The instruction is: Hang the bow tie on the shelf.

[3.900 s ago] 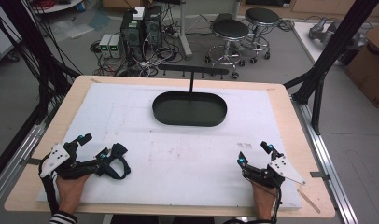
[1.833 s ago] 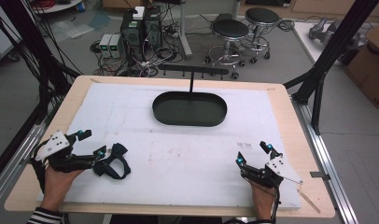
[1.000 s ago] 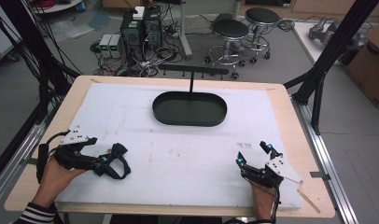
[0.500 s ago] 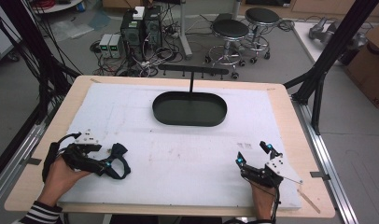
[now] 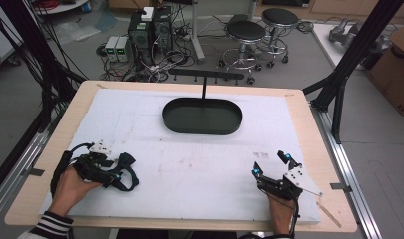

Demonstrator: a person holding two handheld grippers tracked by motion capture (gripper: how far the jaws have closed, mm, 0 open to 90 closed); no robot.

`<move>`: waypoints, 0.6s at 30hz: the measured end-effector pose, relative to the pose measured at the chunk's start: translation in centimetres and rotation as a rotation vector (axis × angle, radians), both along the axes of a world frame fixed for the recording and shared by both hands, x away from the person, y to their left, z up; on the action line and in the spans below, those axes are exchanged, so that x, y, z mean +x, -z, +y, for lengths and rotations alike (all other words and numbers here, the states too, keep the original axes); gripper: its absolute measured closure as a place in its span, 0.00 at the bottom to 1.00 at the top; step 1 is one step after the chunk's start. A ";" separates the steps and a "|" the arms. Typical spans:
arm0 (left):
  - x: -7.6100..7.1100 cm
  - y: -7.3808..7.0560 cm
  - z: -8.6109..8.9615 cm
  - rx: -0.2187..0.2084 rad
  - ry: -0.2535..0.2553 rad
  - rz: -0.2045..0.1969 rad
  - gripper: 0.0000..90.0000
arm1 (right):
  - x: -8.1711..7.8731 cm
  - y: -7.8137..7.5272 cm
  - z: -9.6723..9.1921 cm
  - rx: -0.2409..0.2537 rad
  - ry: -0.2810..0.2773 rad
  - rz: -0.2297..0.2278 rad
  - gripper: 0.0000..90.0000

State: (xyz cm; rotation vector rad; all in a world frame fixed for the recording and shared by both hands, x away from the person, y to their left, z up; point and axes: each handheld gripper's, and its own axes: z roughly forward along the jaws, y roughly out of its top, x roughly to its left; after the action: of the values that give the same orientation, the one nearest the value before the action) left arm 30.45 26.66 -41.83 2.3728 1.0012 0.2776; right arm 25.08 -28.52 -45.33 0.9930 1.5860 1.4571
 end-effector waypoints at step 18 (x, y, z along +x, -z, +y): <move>0.1 0.2 -0.7 0.025 -0.011 0.007 0.67 | 0.0 0.0 -0.1 0.004 0.000 0.000 0.09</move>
State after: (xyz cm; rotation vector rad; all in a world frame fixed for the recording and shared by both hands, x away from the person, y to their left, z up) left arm 30.59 25.98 -42.08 2.3929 1.0194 0.2879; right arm 25.10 -28.62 -45.34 0.9951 1.5833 1.4608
